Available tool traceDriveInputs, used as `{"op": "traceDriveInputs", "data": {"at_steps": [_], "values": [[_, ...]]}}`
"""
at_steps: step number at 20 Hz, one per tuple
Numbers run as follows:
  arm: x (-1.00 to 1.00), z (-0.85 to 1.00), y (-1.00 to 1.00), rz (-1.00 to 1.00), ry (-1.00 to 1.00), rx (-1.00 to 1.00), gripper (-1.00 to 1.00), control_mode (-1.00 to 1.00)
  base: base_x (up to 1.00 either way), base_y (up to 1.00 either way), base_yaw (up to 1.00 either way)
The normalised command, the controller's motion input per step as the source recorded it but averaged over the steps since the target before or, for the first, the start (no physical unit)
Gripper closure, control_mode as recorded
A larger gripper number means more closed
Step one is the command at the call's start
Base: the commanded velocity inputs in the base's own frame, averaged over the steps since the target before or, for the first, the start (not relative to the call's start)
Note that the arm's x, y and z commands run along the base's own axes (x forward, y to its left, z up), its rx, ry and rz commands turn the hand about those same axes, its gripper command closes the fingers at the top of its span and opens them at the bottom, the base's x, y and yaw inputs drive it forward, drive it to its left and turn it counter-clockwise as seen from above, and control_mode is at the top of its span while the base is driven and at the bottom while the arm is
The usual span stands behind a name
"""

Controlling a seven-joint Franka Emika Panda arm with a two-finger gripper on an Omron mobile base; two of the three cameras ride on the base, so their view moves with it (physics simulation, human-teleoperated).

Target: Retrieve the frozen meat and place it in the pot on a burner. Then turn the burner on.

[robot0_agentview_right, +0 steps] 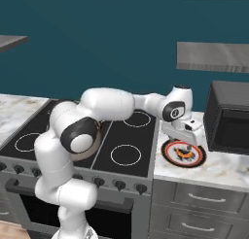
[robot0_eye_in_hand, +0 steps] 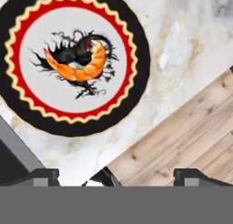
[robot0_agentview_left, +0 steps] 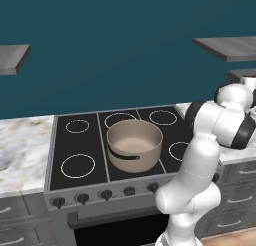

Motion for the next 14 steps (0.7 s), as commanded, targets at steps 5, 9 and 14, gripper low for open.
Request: {"op": "traceDriveInputs", "data": {"at_steps": [5,9,14], "values": [[0.28,-0.16,-0.34,-0.12,0.09,0.05,-1.0,-1.0,0.0,0.0,0.0],[0.22,-0.28,-0.01,-0.12,0.01,0.0,-1.0,-1.0,0.0,0.0,0.0],[0.29,-0.18,0.0,-0.03,0.0,0.0,-1.0,-1.0,0.0,0.0,0.0]]}}
